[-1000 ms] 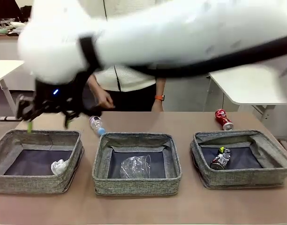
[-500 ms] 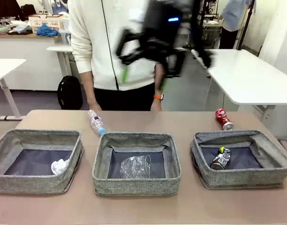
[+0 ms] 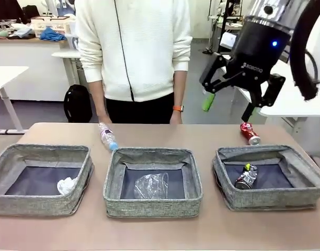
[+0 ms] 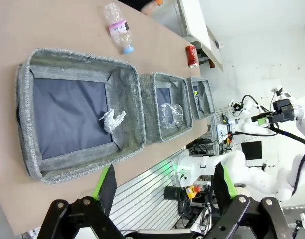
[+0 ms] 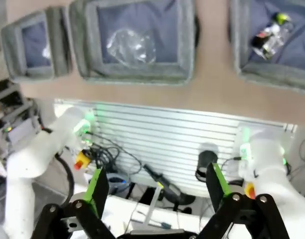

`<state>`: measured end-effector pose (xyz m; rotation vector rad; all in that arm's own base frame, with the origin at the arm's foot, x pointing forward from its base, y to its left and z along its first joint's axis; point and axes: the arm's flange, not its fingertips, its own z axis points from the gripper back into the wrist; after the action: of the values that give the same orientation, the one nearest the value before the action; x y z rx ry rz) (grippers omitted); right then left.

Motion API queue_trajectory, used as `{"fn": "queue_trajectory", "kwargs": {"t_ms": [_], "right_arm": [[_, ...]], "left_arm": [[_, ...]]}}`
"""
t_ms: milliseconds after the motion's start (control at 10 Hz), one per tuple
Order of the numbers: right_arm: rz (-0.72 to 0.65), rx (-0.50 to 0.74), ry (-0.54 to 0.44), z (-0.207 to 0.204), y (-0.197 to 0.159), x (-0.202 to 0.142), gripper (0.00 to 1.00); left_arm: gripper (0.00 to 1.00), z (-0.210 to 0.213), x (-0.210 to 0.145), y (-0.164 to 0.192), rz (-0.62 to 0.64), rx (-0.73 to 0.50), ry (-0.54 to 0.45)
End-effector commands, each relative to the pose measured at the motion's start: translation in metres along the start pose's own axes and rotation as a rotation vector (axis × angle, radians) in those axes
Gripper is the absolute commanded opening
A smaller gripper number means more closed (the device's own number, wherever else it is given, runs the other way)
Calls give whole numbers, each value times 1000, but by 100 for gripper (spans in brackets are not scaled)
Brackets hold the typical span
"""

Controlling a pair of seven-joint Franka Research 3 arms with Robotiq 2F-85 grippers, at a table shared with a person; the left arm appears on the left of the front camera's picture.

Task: Sort the waste into the appropriate baskets.
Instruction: Place the picked waste into the Fabric basket indicated by the person.

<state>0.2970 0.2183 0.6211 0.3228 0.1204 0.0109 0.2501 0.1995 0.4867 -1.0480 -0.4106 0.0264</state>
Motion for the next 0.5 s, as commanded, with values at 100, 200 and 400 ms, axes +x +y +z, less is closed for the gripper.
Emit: {"fn": "queue_trajectory", "kwargs": {"t_ms": [100,200,400], "right_arm": [[54,476,174,13,-72,54,100],[37,626,185,13,-115,67,100],[31,864,304,4,-209,82,100]], "left_arm": [[100,-54,21,-12,-3,-200,123],[100,-81,32,-17,4,-256,184],[100,-107,46,-19,2,-342,228]]}}
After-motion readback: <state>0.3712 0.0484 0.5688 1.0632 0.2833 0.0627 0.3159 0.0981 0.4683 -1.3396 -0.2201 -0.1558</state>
